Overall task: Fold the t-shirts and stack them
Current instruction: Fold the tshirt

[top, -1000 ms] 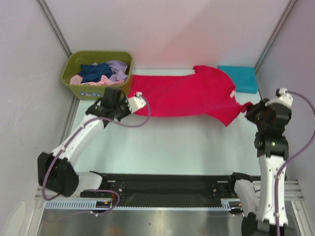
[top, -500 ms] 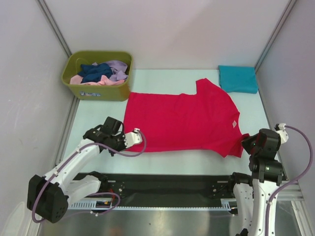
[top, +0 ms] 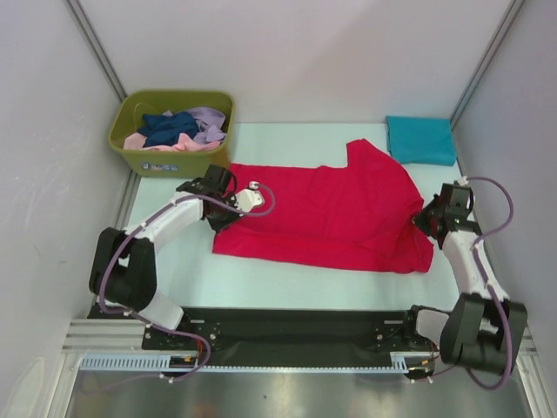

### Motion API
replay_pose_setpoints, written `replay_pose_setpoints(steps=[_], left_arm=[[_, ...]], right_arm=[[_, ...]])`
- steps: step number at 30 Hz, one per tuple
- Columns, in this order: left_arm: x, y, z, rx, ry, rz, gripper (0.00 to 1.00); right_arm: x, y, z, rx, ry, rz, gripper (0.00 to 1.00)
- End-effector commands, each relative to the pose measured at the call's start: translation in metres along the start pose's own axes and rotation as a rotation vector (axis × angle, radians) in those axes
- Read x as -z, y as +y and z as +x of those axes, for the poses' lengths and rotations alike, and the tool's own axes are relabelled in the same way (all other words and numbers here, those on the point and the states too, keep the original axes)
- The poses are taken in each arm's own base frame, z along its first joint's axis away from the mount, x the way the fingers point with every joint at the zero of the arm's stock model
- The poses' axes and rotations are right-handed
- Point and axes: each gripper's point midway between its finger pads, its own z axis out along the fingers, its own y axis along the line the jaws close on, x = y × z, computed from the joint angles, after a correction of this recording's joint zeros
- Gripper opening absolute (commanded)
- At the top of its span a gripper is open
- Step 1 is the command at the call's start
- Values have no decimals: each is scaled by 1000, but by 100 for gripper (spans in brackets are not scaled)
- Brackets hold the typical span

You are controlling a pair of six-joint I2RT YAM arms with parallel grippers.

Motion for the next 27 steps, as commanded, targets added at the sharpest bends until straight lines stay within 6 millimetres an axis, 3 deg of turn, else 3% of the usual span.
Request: replay_pose_setpoints(steps=[1,8,17,24,25,26,27], left_arm=[[-7,27,-14,22,-11,-51,0],[-25,51,-23,46,19,-53,0],[-23,63,-2,170,79,-107,0],[-26,70,-6,266,63,-130,18],[-27,73,-9,274,55,-142,21],[-26,80,-13,302,44,-162,35],[-25,86,-18,320,26,-176,40]], right_arm=[[-18,45,-49,168,-92,-138,0],[-57,55,-60,301,-29,-118,0],[-86,68,-66,364,24,-105,0],[-100,72,-65,386,46,-90,0],[-103,71,-67,381,48,-73,3],[-104,69,-71,379,40,-46,21],[-106,69,-75,380,41,-32,29]])
